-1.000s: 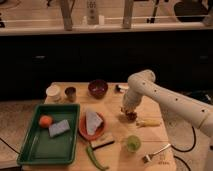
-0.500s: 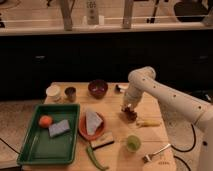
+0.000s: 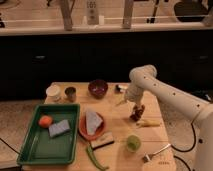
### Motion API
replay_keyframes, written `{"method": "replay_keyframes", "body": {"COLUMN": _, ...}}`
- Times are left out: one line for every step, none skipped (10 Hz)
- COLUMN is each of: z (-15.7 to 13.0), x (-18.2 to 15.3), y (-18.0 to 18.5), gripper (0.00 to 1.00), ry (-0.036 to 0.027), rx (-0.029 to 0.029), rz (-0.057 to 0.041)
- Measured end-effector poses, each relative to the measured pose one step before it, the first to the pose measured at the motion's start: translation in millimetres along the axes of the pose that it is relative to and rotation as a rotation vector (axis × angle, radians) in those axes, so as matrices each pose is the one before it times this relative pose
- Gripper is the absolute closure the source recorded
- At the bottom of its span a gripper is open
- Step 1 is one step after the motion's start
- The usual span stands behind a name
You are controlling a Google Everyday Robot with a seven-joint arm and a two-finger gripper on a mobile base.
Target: Place grapes in table surface
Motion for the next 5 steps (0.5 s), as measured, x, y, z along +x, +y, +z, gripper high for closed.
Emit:
{"method": "replay_keyframes", "body": {"z": -0.24, "x": 0.87, "y": 2.29, "gripper": 0.20, "ry": -0.00097, "rx": 0.00029, "rz": -0.00065}}
{"method": "replay_keyframes", "body": {"z": -0.78, "x": 0.52, "y": 1.35, "gripper": 0.20, "ry": 0.00109, "rx": 0.00252, "rz": -0.00138}}
{"method": "replay_keyframes", "body": {"z": -0.08, "x": -0.29, "y": 1.87, "gripper": 0.20, "ry": -0.00107, "rx": 0.00312, "rz": -0.00260}}
{"method": "replay_keyframes", "body": {"z": -0.48, "x": 0.17, "y": 1.77, "gripper": 0.20, "ry": 0.00052, "rx": 0.00380, "rz": -0.00226}}
{"method": "replay_keyframes", "body": {"z": -0.50, "x": 0.14, "y": 1.48, "gripper": 0.20, "ry": -0.00093, "rx": 0.00487, "rz": -0.00604}}
